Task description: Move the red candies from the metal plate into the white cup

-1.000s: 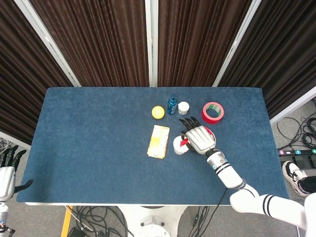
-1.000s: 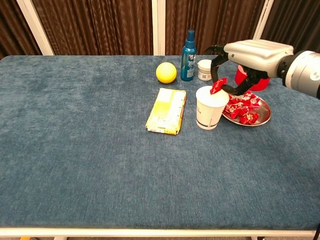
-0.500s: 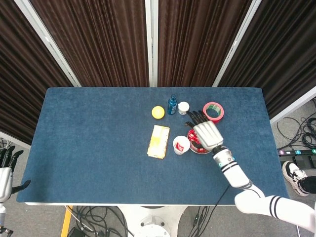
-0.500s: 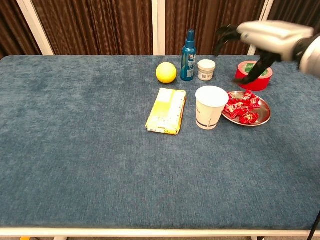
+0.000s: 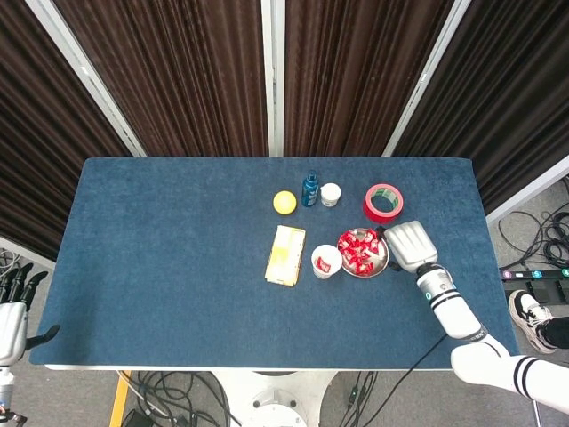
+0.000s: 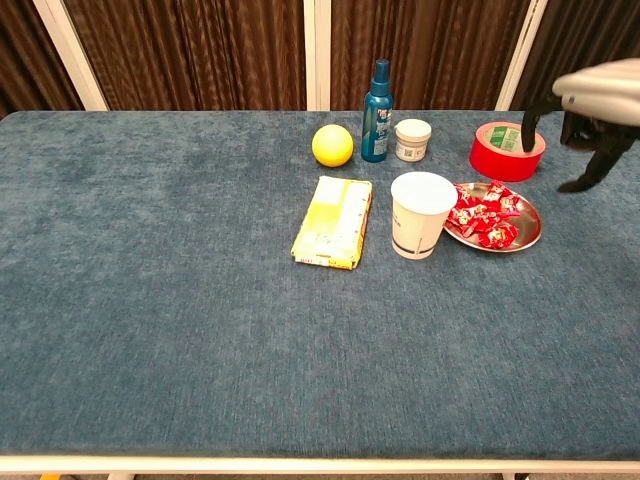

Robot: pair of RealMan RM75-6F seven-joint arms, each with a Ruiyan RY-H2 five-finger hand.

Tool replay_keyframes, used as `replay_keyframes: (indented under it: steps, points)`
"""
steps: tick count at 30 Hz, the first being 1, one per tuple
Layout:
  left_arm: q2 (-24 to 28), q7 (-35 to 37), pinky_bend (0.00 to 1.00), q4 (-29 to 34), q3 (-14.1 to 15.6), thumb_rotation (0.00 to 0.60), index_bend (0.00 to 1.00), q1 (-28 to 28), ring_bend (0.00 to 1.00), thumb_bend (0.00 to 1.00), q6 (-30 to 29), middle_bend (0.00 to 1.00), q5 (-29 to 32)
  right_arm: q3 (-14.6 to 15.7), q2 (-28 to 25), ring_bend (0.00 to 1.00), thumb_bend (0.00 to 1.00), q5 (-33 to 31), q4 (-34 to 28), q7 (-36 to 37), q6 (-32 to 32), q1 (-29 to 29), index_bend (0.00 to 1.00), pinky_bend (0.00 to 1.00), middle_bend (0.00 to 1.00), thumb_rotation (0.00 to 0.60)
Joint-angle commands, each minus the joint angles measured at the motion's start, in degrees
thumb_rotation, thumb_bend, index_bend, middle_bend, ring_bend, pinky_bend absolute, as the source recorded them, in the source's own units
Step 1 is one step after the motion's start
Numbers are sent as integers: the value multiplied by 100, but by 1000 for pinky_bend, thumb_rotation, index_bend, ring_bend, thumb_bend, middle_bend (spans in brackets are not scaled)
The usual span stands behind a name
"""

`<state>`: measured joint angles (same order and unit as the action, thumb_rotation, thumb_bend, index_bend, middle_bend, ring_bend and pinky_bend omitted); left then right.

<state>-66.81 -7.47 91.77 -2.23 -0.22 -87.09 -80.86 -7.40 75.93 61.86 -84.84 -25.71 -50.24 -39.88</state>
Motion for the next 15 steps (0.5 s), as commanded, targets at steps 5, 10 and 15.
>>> replay_keyframes:
  steps: [5,10,15]
  points:
    - [-5,-13,163,12,15,600,224,18,91,0,6,169,9,140,427,953,101,-222,402,-93,289,-144,434,1000,978,600]
    - [-23,12,163,-17,26,600,225,39,91,0,17,169,27,183,615,954,118,-290,522,-69,434,-225,458,1000,978,600]
    - [-50,54,163,-68,25,600,225,52,91,0,23,169,43,197,754,954,130,-502,687,-193,586,-351,465,1000,978,600]
